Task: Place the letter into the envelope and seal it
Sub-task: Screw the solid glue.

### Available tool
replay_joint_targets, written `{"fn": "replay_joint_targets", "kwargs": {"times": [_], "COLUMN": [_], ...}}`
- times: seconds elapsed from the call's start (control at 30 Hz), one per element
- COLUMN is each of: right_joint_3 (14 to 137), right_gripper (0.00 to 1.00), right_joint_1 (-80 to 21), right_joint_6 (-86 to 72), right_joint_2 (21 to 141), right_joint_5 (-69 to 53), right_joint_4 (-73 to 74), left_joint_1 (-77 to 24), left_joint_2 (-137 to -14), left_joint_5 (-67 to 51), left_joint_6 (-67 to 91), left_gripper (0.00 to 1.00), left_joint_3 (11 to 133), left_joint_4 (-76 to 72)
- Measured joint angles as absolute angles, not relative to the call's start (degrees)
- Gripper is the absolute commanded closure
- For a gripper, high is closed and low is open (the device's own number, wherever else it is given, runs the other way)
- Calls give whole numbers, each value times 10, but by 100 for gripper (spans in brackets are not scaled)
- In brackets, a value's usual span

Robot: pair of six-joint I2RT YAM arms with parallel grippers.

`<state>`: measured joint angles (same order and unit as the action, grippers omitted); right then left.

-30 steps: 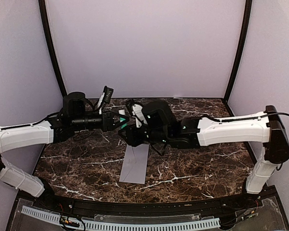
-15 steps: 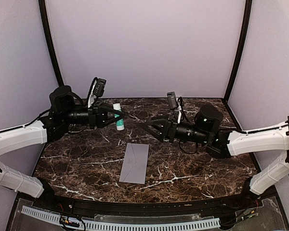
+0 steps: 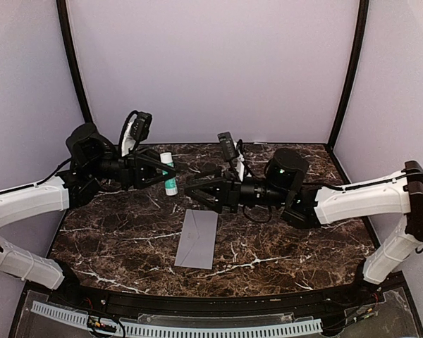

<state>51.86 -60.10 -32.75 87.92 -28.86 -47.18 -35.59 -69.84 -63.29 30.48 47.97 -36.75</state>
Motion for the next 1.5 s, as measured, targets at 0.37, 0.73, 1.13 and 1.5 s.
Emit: {"fn": "replay_joint_targets", "kwargs": {"times": [0.37, 0.73, 1.13, 1.5], "right_joint_3": [582, 593, 598, 600], "right_gripper": [54, 59, 72, 98], "right_joint_1": [-626, -631, -631, -632], "right_joint_6": [-309, -307, -308, -307], "right_joint_2": [941, 953, 957, 957], "right_joint_5": [-322, -333, -332, -335], "right_joint_4": [-454, -448, -447, -449], "left_joint_1": [-362, -365, -370, -371], "left_joint_2": [-702, -703, -706, -708], "left_joint_5": [-645, -646, -647, -647], "left_joint_6": [317, 318, 318, 319], "left_gripper": [100, 100, 100, 100], "left_joint_3": [480, 480, 480, 480], "left_joint_4": [-380, -381, -381, -381]}}
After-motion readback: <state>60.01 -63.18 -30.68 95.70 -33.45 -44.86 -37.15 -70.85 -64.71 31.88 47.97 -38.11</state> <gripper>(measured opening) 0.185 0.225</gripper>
